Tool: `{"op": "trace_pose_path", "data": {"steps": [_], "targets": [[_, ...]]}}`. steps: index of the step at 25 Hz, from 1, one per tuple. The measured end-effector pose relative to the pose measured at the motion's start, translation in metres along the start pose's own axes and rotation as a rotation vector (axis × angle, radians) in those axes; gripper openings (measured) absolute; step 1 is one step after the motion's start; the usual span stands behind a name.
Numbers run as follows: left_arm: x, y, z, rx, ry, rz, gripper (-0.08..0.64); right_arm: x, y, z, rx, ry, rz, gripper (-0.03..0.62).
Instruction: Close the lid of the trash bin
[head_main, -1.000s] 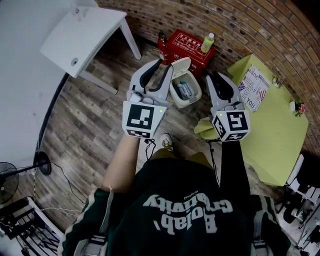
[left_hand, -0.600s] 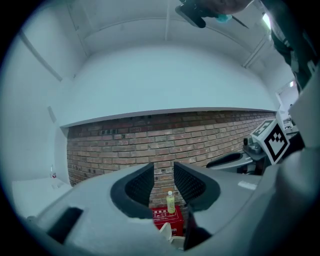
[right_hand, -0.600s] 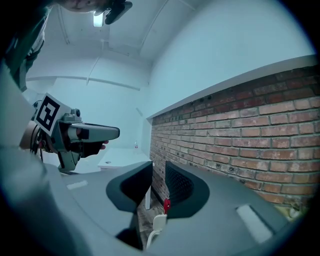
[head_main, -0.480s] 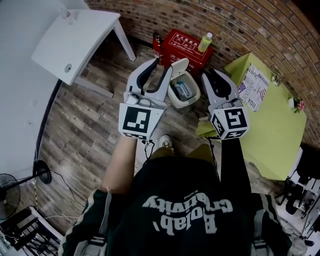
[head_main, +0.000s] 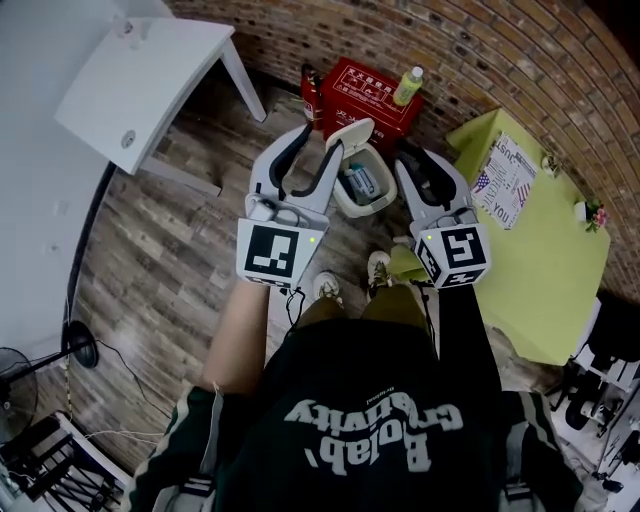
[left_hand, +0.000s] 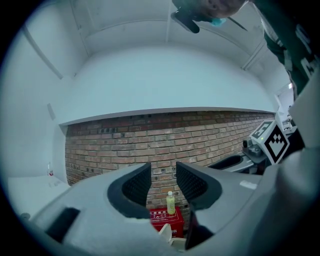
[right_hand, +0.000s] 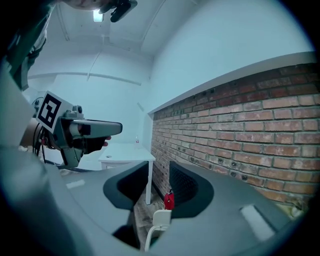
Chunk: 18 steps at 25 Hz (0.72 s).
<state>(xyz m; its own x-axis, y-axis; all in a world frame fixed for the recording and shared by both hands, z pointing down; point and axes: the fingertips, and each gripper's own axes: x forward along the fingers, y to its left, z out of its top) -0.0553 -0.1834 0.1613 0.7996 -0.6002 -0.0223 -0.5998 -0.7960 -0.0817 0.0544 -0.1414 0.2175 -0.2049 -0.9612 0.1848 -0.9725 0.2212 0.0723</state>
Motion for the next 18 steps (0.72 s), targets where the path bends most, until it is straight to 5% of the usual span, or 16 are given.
{"op": "trace_pose_path", "data": {"steps": [18], "targets": [[0.097, 0.024, -0.049, -0.004, 0.108, 0.234, 0.143, 0.109, -0.086, -0.053, 0.089, 0.042, 0.261, 0.135]]}}
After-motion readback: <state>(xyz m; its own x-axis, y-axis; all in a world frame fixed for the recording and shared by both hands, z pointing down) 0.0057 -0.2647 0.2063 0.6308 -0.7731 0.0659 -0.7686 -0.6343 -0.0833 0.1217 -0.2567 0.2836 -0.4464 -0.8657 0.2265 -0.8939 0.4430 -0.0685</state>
